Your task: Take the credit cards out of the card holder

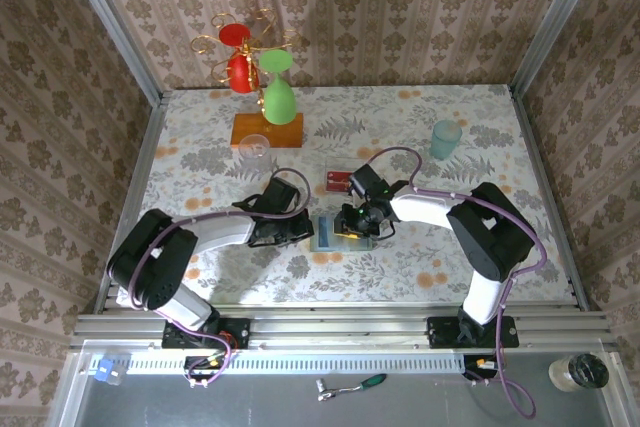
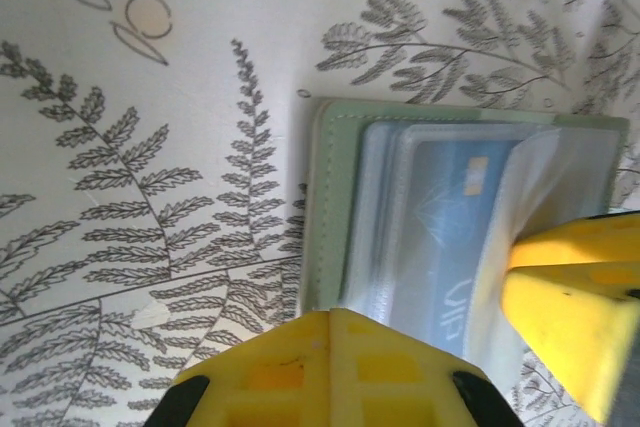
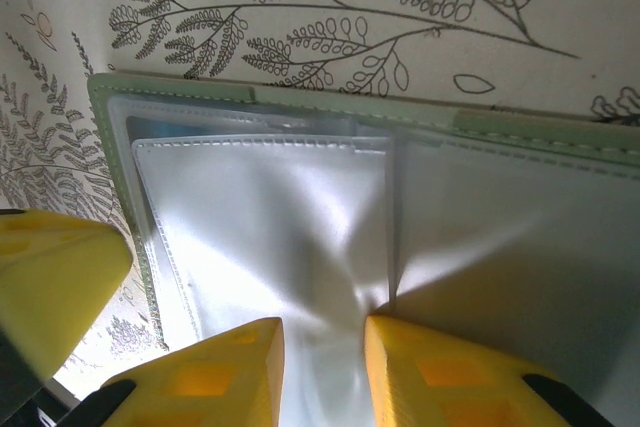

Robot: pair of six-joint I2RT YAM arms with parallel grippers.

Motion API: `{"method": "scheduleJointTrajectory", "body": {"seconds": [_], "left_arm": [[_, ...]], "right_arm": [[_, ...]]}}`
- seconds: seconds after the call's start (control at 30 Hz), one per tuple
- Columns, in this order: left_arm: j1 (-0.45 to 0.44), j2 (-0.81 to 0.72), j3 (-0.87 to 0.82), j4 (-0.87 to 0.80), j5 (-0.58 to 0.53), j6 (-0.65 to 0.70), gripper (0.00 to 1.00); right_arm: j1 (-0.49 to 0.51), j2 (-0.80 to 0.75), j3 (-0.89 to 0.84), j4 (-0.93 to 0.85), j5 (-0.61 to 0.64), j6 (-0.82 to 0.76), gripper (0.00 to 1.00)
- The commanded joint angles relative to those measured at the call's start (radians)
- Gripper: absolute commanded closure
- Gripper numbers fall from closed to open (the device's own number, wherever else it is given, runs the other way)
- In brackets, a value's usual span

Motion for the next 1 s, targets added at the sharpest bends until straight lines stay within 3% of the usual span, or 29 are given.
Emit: {"method": "scheduleJointTrajectory", "body": {"seconds": [0.0, 0.3, 0.97], "left_arm": [[0.005, -0.040, 0.028, -0.003, 0.000, -0.018, 0.97], [-0.003, 0.028, 0.018, 0.201, 0.116, -0.117, 0.82], [-0.026, 0.114, 0.034, 0.280, 0.164, -0.168, 0.83]], "right_arm": [[-0.009, -0.013, -0.026, 0.006, -0.006, 0.000, 0.71], [-0.024, -0.017, -0.047, 0.041, -0.030, 0.011, 0.71], [-0.031, -0.029, -0.060, 0.060, -0.048, 0.021, 0.72]]}}
